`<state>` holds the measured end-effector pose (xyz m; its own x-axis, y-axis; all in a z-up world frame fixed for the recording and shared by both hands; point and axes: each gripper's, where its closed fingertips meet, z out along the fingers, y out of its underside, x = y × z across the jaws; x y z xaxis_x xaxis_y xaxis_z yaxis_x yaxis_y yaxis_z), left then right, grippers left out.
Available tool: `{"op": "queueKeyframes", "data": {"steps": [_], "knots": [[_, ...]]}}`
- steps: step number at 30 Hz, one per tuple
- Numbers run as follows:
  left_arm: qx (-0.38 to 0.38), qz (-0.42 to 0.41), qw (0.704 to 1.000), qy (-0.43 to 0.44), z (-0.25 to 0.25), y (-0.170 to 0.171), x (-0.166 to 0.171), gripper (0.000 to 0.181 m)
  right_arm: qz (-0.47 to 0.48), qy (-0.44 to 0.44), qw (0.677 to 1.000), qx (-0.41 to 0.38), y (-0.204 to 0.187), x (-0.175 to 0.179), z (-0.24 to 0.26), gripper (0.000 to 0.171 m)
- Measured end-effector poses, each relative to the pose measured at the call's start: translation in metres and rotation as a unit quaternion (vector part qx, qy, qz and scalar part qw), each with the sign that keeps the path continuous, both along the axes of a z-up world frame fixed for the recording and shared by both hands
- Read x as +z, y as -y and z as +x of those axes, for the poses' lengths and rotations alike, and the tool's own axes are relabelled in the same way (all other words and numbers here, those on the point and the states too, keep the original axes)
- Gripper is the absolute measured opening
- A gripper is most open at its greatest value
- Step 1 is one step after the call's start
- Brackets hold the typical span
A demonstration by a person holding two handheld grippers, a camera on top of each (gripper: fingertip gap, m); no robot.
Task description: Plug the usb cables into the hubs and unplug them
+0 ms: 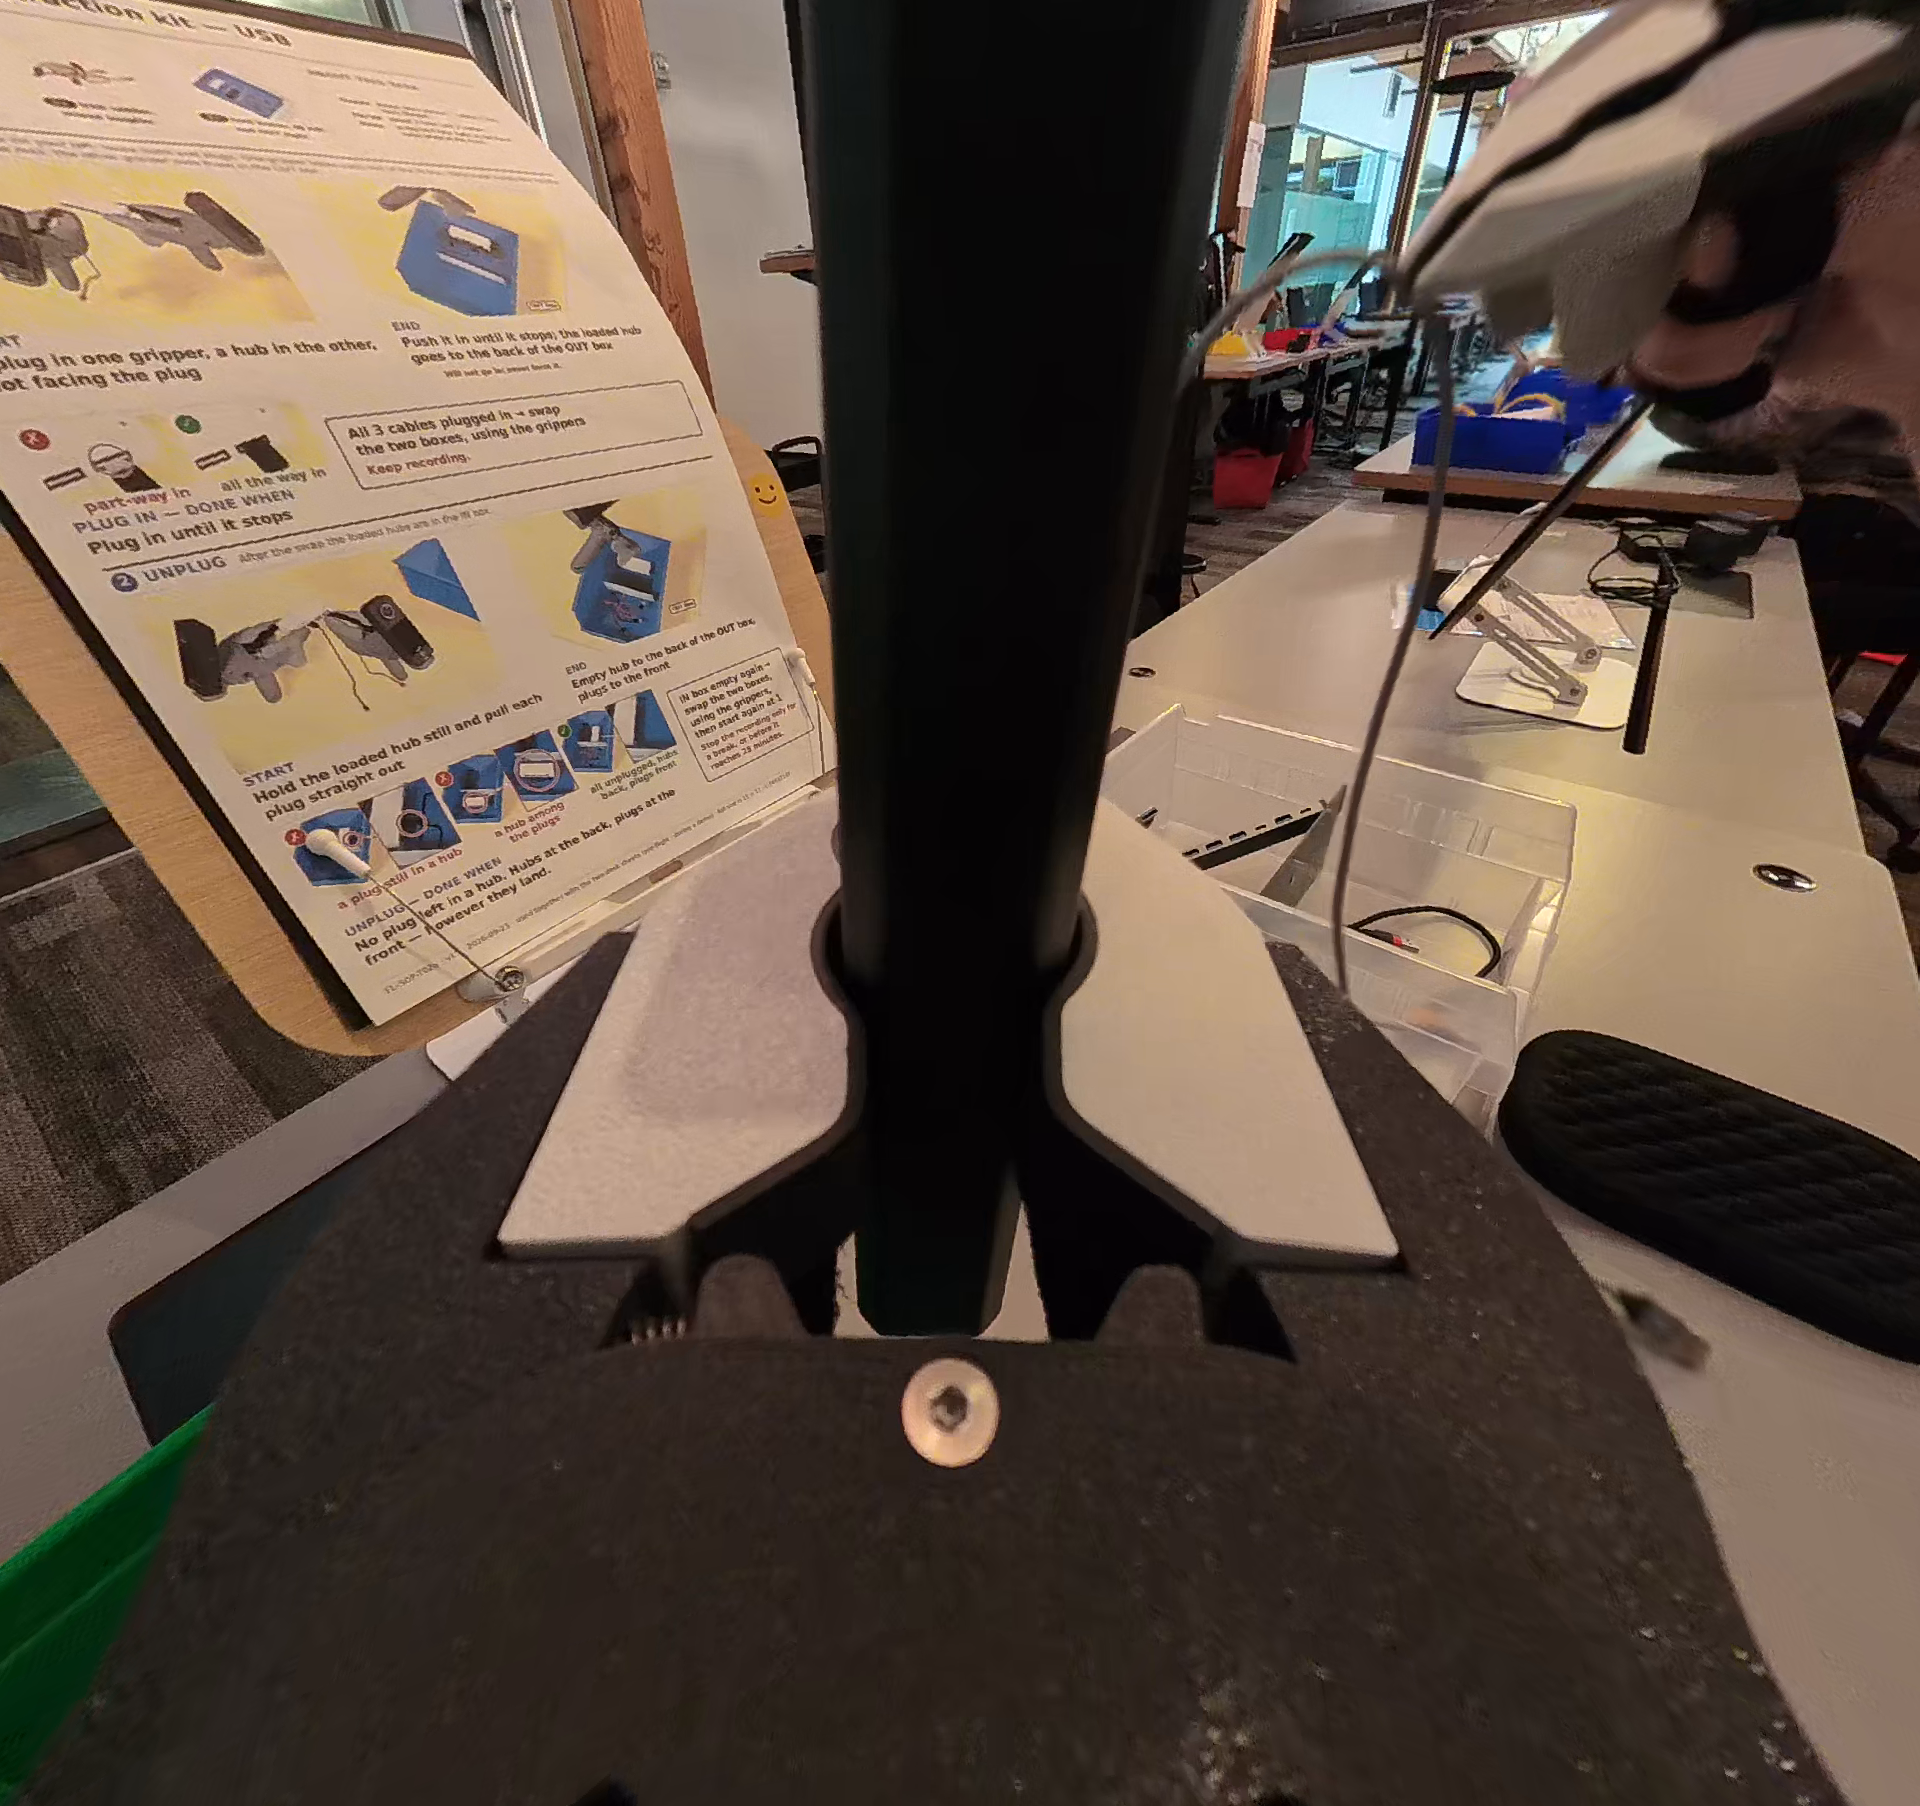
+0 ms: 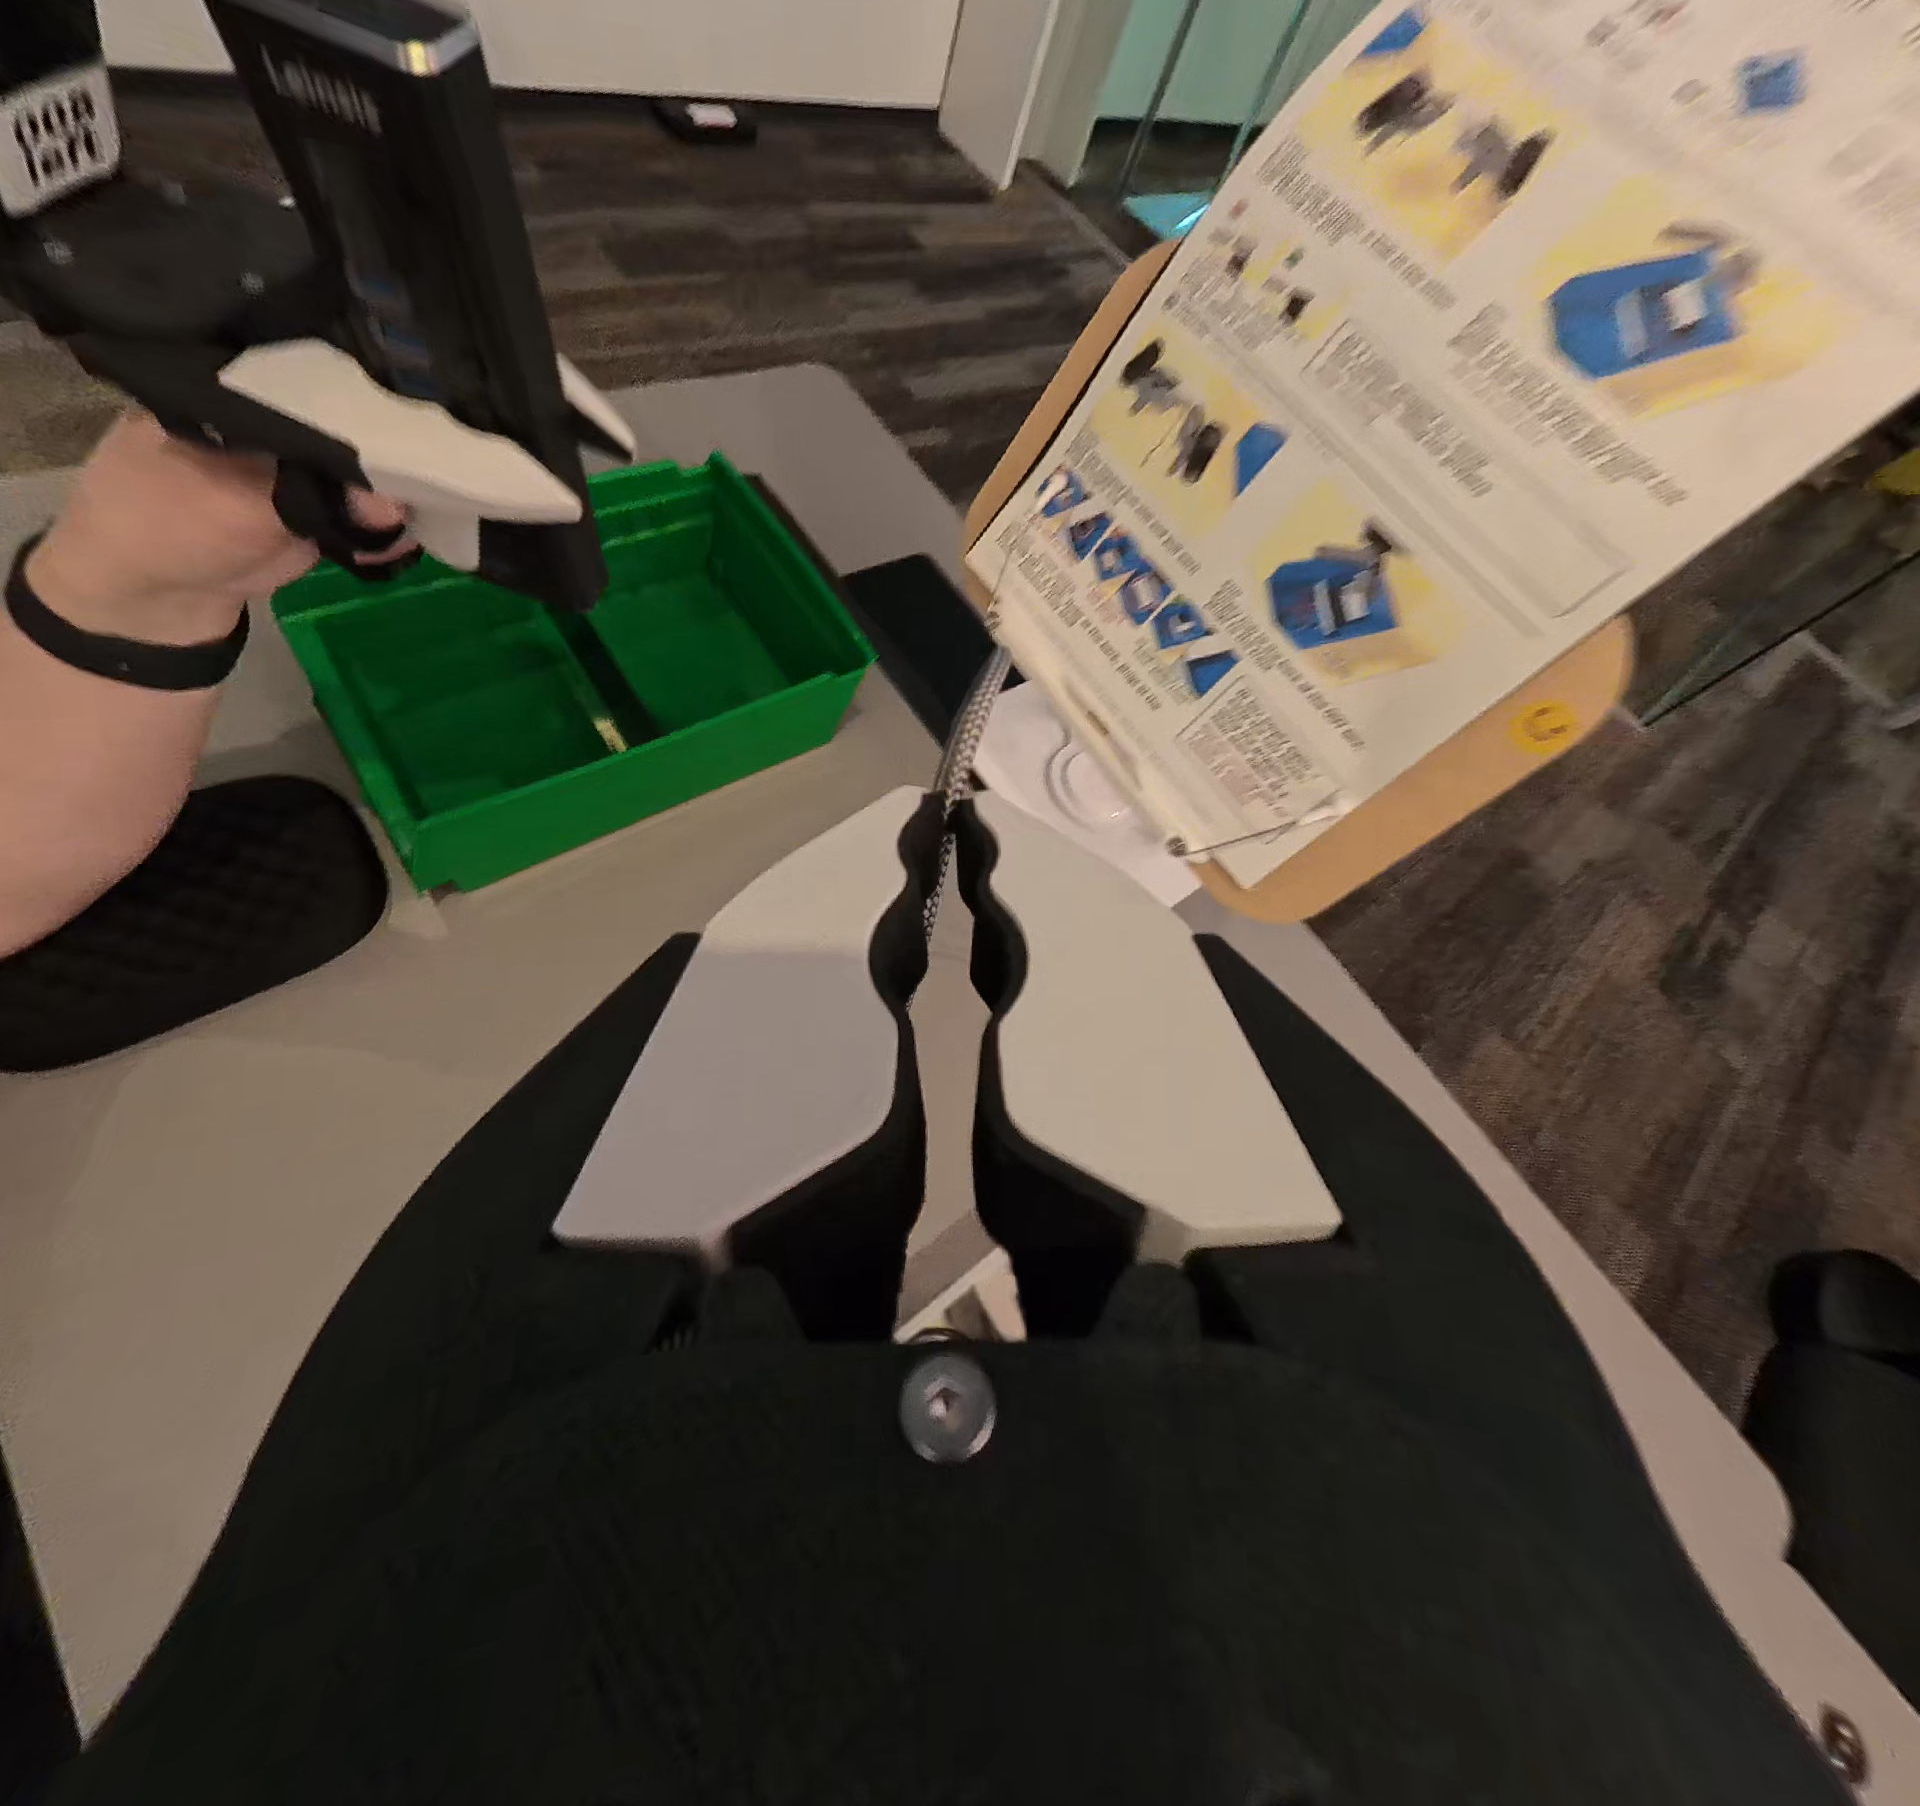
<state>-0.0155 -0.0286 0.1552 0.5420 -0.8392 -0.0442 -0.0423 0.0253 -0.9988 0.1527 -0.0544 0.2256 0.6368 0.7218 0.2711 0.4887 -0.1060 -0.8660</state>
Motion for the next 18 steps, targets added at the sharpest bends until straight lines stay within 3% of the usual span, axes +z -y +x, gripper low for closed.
{"op": "queueKeyframes", "data": {"steps": [13,18], "knots": [[-0.001,-0.008,1.0,-0.03,0.017,-0.004,-0.015,0.033,0.13,-0.079,0.983,-0.1,0.024,0.191,0.082,0.004],[-0.004,-0.011,0.999,-0.046,0.025,-0.005,-0.022,0.03,0.144,-0.085,0.975,-0.144,0.025,0.223,0.113,0.004]]}}
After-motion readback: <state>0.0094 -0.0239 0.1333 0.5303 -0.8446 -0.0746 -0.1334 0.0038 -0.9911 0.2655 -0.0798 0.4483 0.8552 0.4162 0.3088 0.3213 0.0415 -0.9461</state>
